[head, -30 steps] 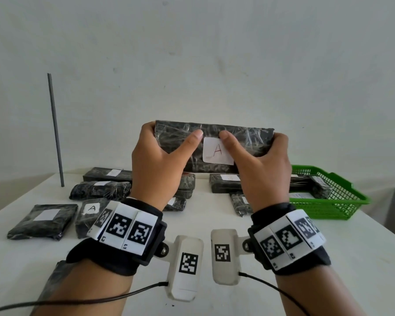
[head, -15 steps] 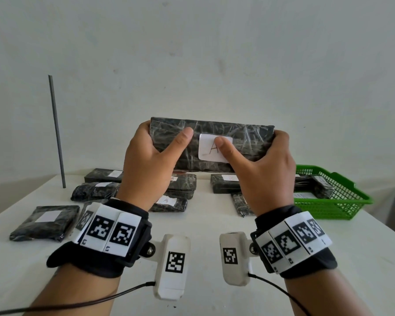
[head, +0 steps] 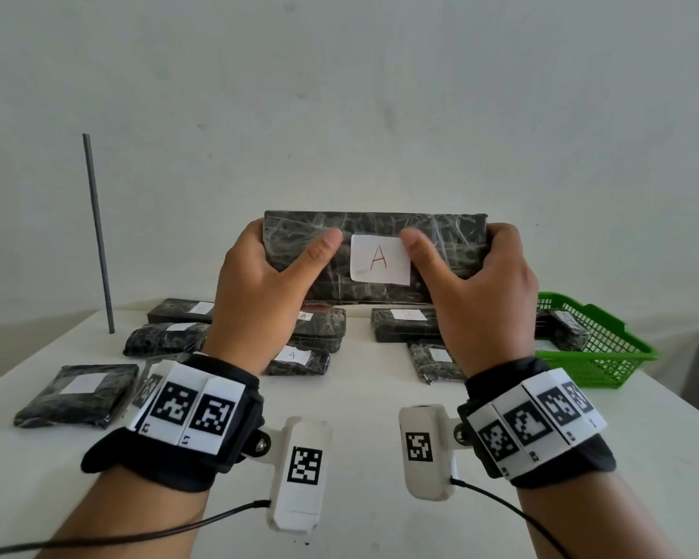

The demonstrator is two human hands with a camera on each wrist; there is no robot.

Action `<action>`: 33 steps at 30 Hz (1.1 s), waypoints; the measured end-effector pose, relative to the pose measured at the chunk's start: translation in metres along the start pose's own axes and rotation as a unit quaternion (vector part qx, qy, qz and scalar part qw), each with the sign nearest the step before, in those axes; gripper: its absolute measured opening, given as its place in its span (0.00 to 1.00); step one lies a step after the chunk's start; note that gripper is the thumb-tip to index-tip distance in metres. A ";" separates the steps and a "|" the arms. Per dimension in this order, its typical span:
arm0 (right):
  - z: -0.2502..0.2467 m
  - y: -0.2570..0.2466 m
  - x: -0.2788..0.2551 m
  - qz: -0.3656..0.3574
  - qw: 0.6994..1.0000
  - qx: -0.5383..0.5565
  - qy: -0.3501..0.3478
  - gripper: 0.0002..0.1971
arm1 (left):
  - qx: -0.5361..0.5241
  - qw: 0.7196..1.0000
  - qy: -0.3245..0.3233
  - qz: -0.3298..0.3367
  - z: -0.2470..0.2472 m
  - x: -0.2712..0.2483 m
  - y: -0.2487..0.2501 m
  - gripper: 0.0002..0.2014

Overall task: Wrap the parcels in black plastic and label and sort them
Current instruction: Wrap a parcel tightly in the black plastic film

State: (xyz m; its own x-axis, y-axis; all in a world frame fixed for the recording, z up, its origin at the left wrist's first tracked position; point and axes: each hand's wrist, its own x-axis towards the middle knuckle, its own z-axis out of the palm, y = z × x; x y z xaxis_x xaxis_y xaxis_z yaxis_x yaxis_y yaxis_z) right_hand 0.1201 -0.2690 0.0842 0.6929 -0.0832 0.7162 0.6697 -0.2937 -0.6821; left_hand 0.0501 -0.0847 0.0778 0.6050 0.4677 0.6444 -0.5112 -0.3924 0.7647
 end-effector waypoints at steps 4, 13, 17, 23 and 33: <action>-0.001 0.004 0.002 0.001 1.000 -0.004 0.005 0.19 | 0.013 1.000 -0.007 -0.010 -0.002 0.002 -0.004 0.22; 0.002 0.009 0.003 0.008 1.000 -0.006 -0.003 0.12 | 0.032 0.999 -0.007 -0.020 -0.004 0.004 -0.005 0.25; 0.005 0.009 0.003 -0.005 1.000 -0.030 0.001 0.13 | 0.034 0.999 -0.030 -0.009 -0.004 0.003 0.001 0.22; 0.007 0.007 0.001 -0.002 0.999 -0.045 -0.006 0.20 | 0.034 0.999 -0.036 -0.009 -0.004 0.001 0.001 0.28; 0.008 0.001 -0.002 0.029 0.999 -0.027 -0.034 0.34 | 0.031 0.999 -0.032 -0.028 -0.003 0.003 -0.003 0.32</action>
State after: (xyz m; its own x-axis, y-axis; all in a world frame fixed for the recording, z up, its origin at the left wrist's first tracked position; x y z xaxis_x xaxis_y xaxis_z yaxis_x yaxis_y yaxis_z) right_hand 0.1220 -0.2613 0.0806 0.7479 -0.0364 0.6628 0.6143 -0.3405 -0.7119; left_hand 0.0515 -0.0799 0.0772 0.6698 0.4396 0.5984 -0.4383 -0.4163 0.7966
